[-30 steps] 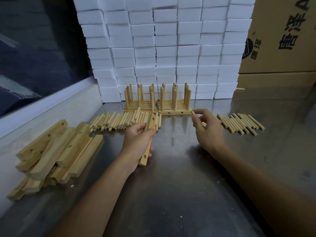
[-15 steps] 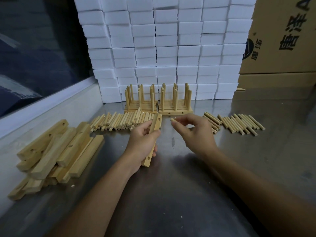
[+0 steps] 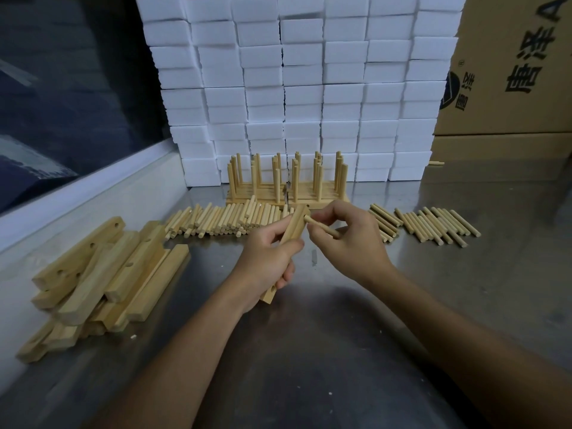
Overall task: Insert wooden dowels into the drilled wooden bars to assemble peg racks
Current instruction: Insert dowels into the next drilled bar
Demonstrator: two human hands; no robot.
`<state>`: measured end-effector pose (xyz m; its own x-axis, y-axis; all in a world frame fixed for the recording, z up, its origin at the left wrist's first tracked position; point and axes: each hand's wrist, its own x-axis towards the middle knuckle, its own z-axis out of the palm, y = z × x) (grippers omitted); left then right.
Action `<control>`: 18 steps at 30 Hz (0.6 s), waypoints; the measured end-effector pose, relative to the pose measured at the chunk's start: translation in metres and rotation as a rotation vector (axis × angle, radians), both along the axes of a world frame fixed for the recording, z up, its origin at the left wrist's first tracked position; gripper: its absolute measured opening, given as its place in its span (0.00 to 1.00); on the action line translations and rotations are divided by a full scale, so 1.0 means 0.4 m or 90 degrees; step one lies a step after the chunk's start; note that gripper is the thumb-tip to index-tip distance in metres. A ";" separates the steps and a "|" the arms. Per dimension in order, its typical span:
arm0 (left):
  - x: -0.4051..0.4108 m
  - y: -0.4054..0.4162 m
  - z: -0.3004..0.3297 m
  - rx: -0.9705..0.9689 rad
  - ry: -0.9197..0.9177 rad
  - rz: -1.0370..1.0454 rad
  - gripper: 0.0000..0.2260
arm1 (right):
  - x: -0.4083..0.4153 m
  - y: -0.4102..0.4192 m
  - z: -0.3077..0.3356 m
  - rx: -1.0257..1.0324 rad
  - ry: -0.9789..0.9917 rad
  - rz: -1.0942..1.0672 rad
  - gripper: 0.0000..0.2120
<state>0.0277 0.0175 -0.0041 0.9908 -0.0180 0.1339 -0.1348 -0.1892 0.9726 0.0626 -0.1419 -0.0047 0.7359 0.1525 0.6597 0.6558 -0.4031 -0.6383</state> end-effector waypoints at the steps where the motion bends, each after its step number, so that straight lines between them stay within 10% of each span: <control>1: 0.000 0.000 -0.001 0.012 -0.008 0.001 0.21 | 0.002 -0.002 0.000 -0.014 -0.010 0.003 0.02; 12: -0.001 -0.003 -0.003 0.149 -0.065 0.005 0.27 | 0.002 -0.034 -0.015 -0.201 -0.260 -0.048 0.03; 18: -0.002 -0.012 -0.001 0.178 -0.092 -0.010 0.28 | -0.008 -0.019 -0.016 -0.028 0.032 -0.010 0.02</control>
